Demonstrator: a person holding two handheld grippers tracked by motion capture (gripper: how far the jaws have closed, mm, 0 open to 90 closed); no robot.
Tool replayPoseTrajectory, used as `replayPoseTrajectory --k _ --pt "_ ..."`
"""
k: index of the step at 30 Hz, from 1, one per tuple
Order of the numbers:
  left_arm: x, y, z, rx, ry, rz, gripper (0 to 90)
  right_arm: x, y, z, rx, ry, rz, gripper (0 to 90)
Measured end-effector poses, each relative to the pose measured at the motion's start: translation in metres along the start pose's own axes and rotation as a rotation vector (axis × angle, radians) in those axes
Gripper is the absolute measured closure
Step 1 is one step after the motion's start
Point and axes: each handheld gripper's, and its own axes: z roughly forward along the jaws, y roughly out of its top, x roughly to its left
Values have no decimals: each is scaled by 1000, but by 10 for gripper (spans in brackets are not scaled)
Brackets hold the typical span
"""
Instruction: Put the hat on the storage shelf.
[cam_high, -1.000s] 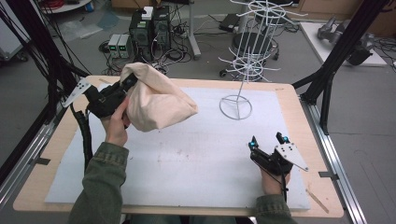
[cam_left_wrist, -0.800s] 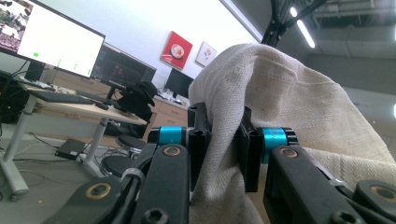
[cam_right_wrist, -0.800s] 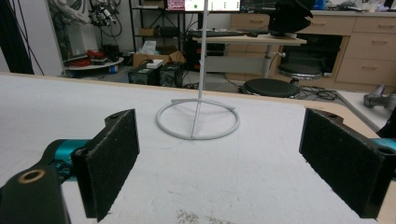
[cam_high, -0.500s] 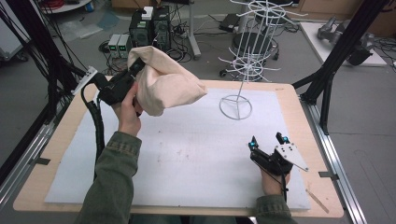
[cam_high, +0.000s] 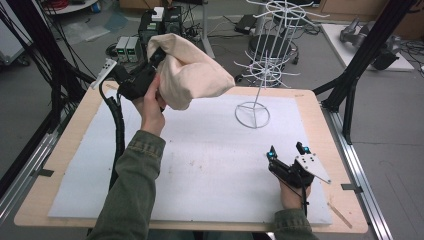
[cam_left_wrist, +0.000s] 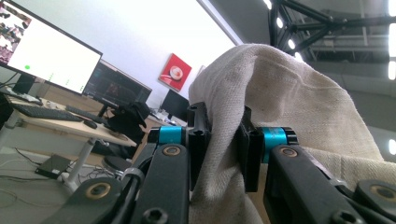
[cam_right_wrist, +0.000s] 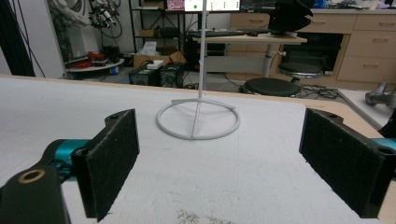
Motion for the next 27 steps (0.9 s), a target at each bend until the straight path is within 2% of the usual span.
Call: replayPoseTrajectory --k 9,14,20,27 --pt "-16 6 31 -45 -1 -25 782 0 0 0 -2 3 -5 113" --pt "-26 8 48 -63 -2 -27 782 0 -1 -1 1 4 7 112" --pt "-34 7 65 -88 0 -52 782 -2 -1 -2 -3 3 6 113" --pt "-44 13 88 -120 -9 -39 782 -1 -2 -1 0 14 7 113"
